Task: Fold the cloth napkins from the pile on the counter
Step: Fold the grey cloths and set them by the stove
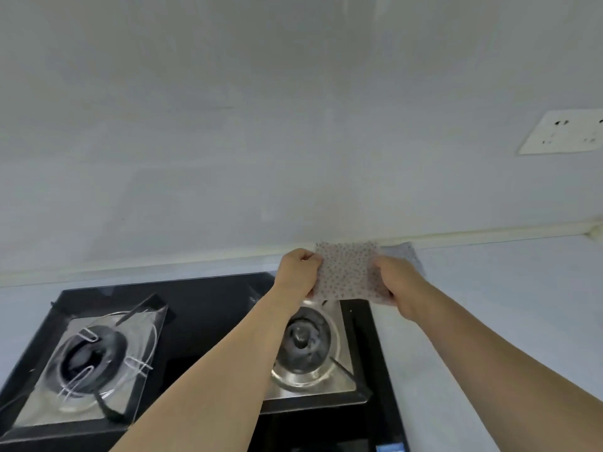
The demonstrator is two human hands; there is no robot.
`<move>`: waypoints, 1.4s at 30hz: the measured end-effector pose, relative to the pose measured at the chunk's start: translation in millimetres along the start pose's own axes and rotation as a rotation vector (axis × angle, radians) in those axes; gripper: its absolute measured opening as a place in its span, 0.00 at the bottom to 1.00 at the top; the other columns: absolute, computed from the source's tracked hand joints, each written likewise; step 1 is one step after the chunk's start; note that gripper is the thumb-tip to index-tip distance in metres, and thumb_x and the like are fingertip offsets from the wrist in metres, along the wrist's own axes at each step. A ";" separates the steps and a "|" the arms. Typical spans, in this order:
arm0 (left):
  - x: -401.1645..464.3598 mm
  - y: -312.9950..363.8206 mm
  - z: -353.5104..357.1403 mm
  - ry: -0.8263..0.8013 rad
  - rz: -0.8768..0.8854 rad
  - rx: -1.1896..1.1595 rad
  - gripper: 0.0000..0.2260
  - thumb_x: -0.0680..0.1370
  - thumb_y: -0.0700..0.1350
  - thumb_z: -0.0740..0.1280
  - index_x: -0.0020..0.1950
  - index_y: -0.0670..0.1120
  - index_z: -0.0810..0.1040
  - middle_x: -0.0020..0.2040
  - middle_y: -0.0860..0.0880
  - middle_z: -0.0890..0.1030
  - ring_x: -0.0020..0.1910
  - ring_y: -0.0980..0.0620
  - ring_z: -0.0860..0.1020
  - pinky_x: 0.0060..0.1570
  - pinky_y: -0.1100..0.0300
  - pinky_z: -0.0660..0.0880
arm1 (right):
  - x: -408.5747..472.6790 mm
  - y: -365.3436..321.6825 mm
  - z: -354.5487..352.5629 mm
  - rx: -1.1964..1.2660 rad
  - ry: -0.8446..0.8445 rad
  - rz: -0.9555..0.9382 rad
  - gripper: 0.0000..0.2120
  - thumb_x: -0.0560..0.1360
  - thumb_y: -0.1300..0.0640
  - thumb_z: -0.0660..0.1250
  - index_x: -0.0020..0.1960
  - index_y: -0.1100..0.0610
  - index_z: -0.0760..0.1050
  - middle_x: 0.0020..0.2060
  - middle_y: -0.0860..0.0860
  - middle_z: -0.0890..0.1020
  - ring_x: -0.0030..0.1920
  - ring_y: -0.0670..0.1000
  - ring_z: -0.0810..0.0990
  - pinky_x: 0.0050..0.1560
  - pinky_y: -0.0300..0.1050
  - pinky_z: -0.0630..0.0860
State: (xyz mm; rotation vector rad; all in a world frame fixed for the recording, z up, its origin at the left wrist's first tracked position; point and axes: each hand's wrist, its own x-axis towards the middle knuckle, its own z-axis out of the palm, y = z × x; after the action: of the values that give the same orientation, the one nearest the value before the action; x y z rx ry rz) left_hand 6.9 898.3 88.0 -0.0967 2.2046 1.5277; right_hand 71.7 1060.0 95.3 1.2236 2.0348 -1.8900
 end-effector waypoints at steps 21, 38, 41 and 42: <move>111.9 -3.0 178.1 0.062 -0.038 0.230 0.16 0.81 0.44 0.62 0.34 0.55 0.65 0.39 0.46 0.78 0.34 0.44 0.78 0.39 0.50 0.83 | 169.1 42.6 -100.5 -0.270 0.043 -0.100 0.15 0.76 0.64 0.57 0.62 0.61 0.72 0.56 0.57 0.78 0.50 0.56 0.77 0.47 0.47 0.74; 12.9 -1.4 85.1 0.167 0.501 0.818 0.13 0.83 0.46 0.57 0.64 0.44 0.73 0.62 0.49 0.75 0.59 0.48 0.74 0.55 0.55 0.73 | 34.3 21.2 -70.7 -0.608 0.103 -0.519 0.25 0.77 0.60 0.60 0.73 0.59 0.63 0.69 0.57 0.68 0.69 0.57 0.66 0.70 0.53 0.65; -9.7 3.4 48.4 0.209 0.618 0.893 0.15 0.83 0.47 0.57 0.67 0.44 0.71 0.64 0.48 0.73 0.61 0.48 0.72 0.57 0.55 0.73 | -1.6 12.3 -43.3 -0.655 0.085 -0.616 0.25 0.77 0.61 0.60 0.73 0.59 0.63 0.70 0.55 0.68 0.70 0.55 0.65 0.71 0.49 0.63; -17.3 6.0 31.9 0.232 0.642 0.926 0.15 0.83 0.47 0.56 0.68 0.44 0.71 0.65 0.48 0.73 0.62 0.48 0.71 0.57 0.55 0.73 | -13.1 10.6 -32.0 -0.668 0.077 -0.648 0.25 0.77 0.61 0.60 0.73 0.59 0.62 0.70 0.55 0.68 0.70 0.55 0.65 0.71 0.49 0.62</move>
State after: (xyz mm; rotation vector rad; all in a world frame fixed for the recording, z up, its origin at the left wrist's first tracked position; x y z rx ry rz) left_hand 30.9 926.1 91.2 0.8169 3.0828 0.5846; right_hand 100.6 1080.8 101.5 0.5045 2.9882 -1.1031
